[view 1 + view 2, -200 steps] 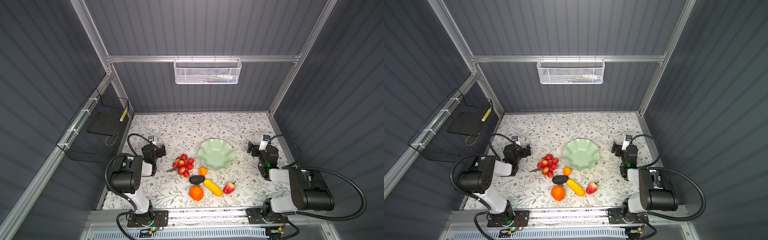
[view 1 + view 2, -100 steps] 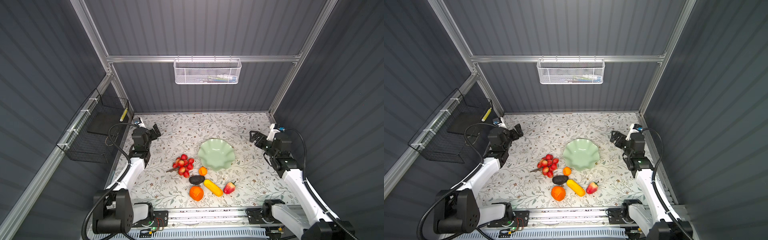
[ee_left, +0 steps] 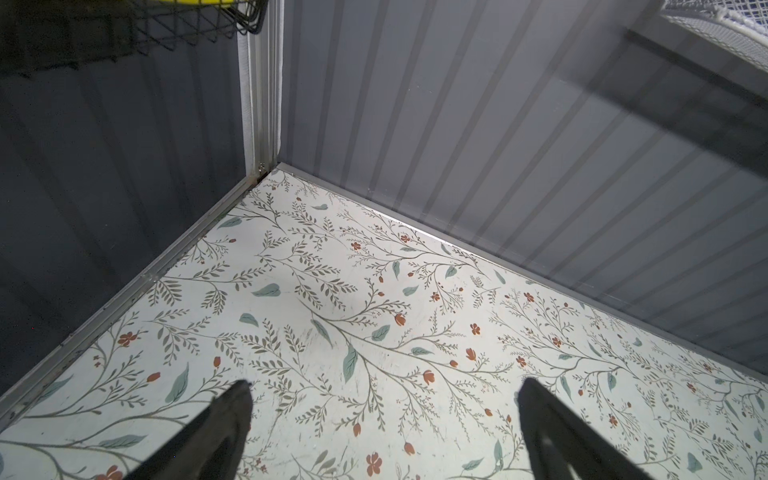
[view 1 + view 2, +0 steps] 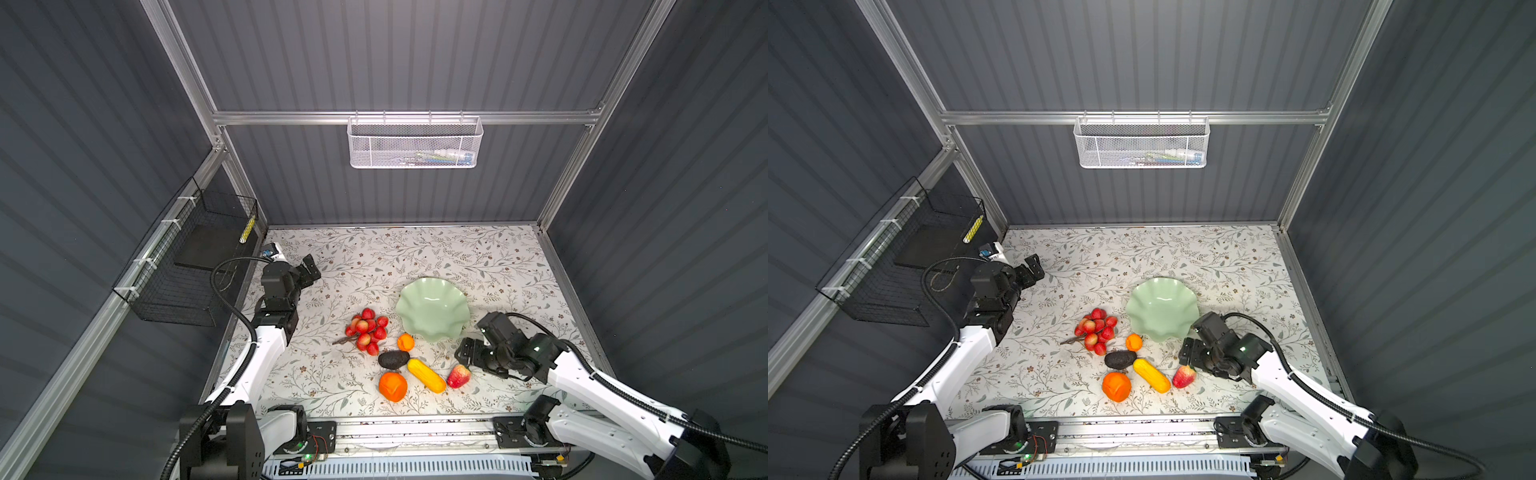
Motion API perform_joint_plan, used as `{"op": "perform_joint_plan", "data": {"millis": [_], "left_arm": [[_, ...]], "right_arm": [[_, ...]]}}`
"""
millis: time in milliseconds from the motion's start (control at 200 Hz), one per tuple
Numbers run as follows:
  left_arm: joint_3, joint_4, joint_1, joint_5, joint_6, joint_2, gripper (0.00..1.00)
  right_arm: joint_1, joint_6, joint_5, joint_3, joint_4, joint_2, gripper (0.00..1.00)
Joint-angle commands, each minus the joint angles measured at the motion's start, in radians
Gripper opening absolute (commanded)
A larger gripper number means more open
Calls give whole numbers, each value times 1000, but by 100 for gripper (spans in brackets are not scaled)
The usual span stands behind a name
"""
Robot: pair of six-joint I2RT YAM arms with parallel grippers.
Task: Place and organize the fake fruits in the fruit bowl
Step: 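Grasp the red-green strawberry with the right gripper, then carry the strawberry into the green bowl and release it with the right gripper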
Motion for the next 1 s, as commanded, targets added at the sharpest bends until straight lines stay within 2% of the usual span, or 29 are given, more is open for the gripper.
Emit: {"op": "perform_joint_plan", "data": {"millis": [0,290,510,705,875,995], "left_arm": [[-6,-21,-2,26,-32,-20,100],[-2,-63,-2,26,-25,-46,100],[-5,-93,-2,-18,-8,-75,100],[-5,-102,-2,-16,-12,-77,100],[3,-114,-2,-15,-8,-64,100],[9,-129,-2,7,-12,-61,100]], "right_arm": [[59,127,-35,-39,14,34,89],[66,111,-98,-48,142,180,79],[63,82,-80,-29,139,247,58],[64,23,78,54,-3,162,45],[73,-67,249,186,-151,57,43],[71,-175,335,297,-151,95,43]]}}
